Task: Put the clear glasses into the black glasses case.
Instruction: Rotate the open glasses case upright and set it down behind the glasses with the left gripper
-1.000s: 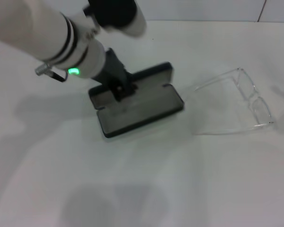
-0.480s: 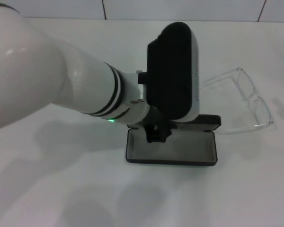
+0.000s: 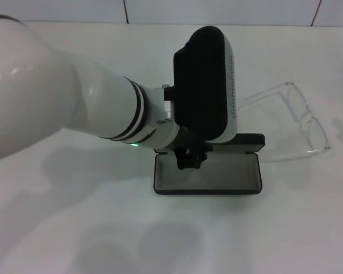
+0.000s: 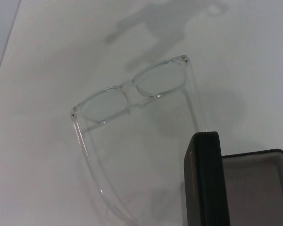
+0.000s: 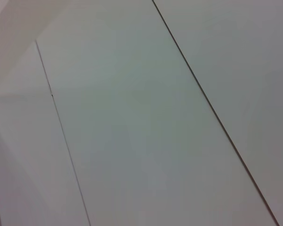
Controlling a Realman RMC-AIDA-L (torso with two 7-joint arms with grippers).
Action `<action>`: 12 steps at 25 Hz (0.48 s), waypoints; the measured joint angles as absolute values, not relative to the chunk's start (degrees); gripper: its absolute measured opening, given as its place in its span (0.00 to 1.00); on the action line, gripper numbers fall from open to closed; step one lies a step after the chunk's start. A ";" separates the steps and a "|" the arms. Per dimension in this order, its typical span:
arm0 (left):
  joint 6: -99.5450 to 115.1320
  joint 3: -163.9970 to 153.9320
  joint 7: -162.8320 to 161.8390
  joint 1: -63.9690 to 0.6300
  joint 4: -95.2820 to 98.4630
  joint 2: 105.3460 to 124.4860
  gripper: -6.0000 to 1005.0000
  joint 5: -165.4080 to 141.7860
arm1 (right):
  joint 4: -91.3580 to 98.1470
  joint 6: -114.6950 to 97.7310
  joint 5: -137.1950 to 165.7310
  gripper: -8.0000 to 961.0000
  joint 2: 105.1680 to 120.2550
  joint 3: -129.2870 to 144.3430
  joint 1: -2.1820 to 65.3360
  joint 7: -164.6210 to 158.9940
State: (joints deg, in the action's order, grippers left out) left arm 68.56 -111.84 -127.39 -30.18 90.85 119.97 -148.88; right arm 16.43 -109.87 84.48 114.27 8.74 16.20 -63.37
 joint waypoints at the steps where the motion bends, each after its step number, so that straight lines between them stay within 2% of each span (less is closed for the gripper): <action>1: 68.19 -111.92 -127.30 -29.97 90.67 119.97 0.23 -148.78 | 16.43 -109.87 84.46 0.91 114.26 8.73 16.26 -63.37; 8: 66.03 -112.17 -127.29 -29.04 89.57 120.11 0.24 -148.22 | 16.43 -109.85 84.39 0.91 114.25 8.69 16.57 -63.36; 12: 65.94 -112.45 -127.27 -28.75 89.77 120.13 0.29 -148.12 | 16.43 -109.87 84.37 0.91 114.26 8.69 16.38 -63.36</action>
